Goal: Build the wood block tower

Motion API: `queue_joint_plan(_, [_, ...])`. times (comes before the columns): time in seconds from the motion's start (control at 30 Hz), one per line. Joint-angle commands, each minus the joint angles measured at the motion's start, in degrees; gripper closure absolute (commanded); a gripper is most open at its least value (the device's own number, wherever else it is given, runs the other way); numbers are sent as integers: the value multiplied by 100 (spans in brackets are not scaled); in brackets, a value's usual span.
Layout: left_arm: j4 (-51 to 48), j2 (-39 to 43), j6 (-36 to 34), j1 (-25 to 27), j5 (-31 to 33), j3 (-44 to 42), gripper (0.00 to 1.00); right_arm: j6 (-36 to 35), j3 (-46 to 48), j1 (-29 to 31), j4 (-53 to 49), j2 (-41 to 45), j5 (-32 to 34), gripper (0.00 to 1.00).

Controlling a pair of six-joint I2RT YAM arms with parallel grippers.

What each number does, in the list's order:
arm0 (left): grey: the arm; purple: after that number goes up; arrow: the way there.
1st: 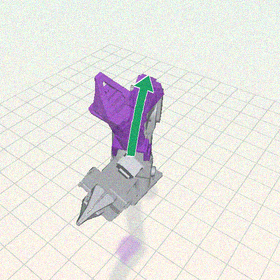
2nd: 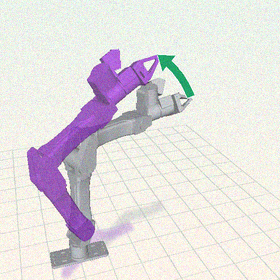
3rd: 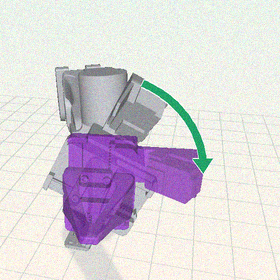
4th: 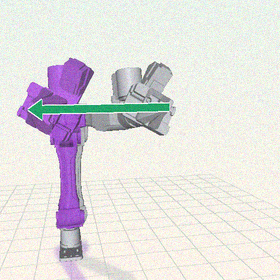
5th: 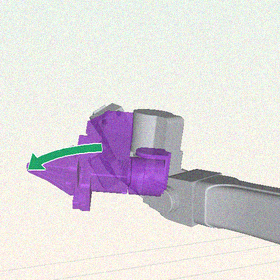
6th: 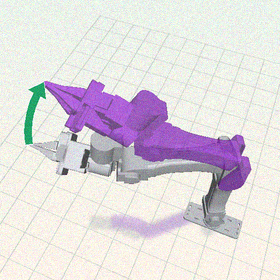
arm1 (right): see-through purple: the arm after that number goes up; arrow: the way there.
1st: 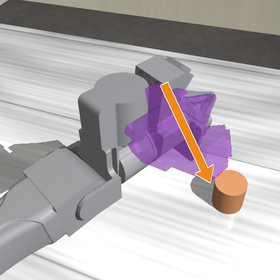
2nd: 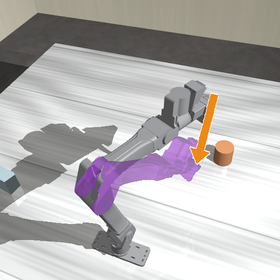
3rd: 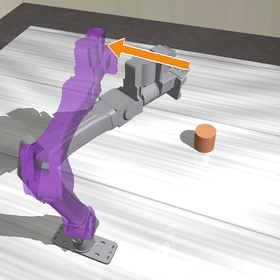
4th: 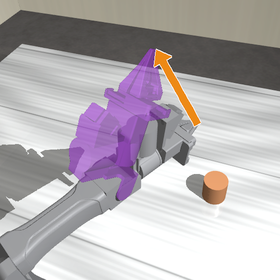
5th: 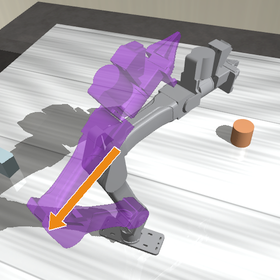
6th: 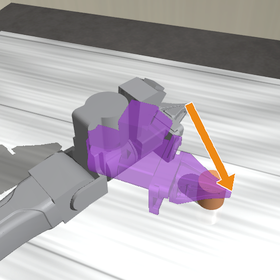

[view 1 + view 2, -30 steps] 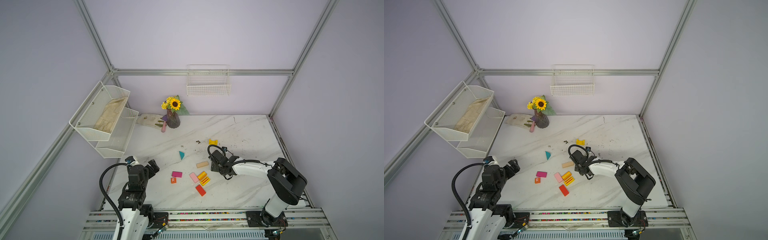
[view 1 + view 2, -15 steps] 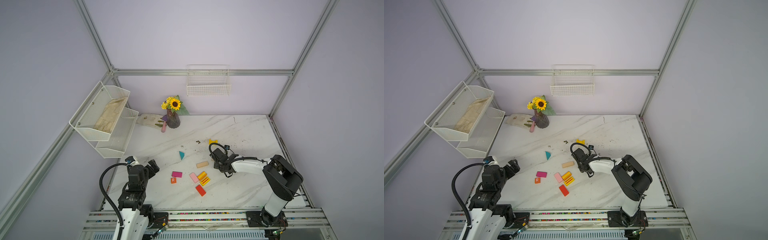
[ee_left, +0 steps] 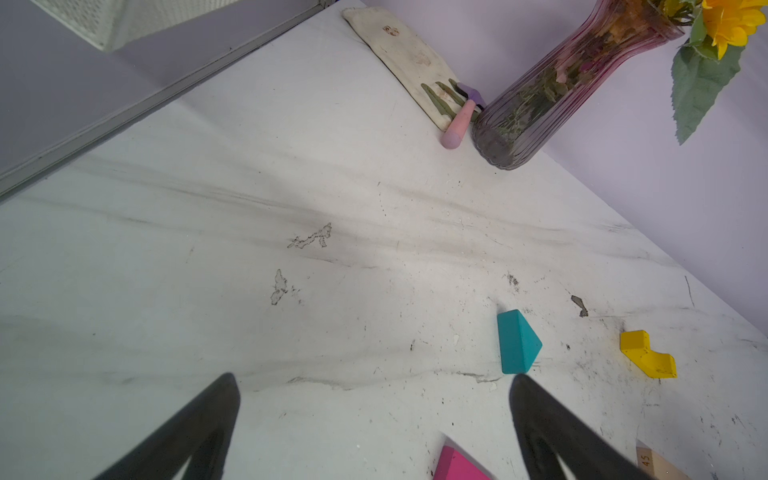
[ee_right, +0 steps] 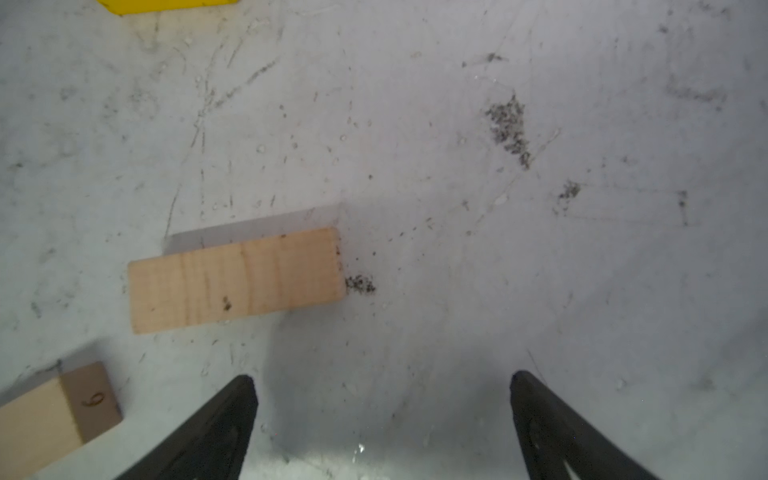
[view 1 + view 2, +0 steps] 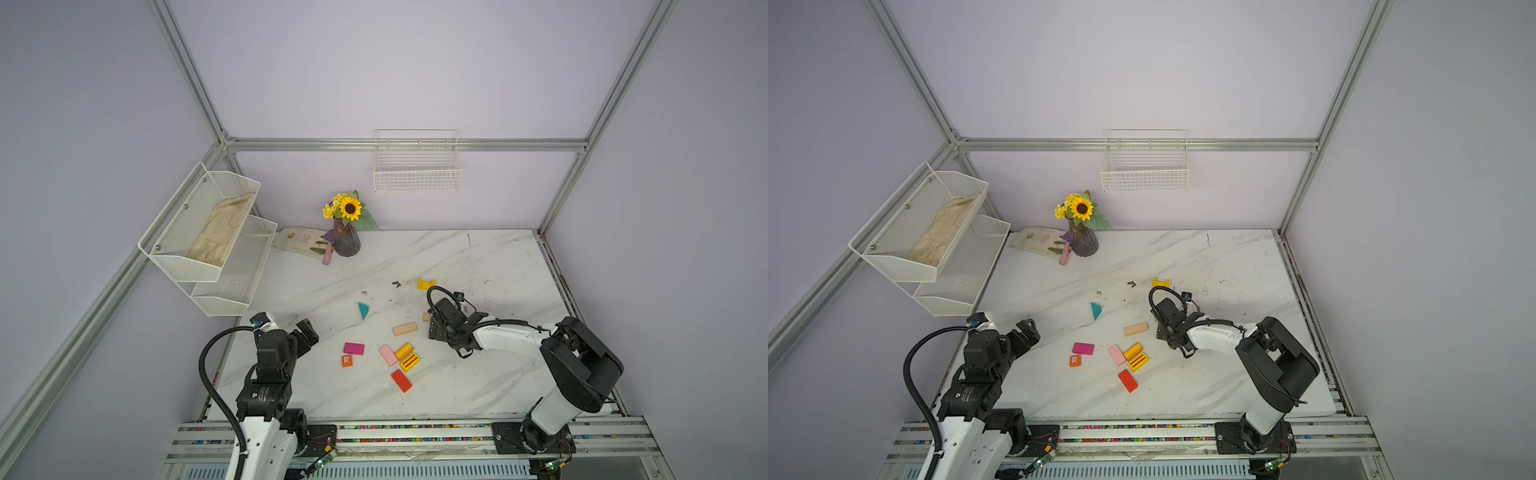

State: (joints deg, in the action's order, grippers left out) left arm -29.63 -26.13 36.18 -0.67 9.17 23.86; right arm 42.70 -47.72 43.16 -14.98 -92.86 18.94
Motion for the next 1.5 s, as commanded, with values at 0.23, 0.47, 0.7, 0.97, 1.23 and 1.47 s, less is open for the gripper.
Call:
queue_joint_plan(0.23, [203,11,-129,9,-29,110,0,-218,-850,40,36,-682,-317,3])
queue_joint_plan(0.47, [205,20,-129,12,-29,110,0,-254,-1266,43,-273,-1119,22,3])
queue_joint_plan(0.7, [216,20,-129,14,-38,110,0,-407,-1413,43,-362,-1291,57,3])
queue_joint_plan(0.97, [214,38,-129,14,-65,110,0,-475,-1459,39,-431,-1379,198,3])
queue_joint_plan(1.23, [1002,-74,-528,12,-1502,-91,0,-528,-1544,44,-471,-1596,133,14])
queue_joint_plan(1.47, [2146,-429,-720,14,-2852,-431,0,-517,-1469,41,-420,-1507,118,25])
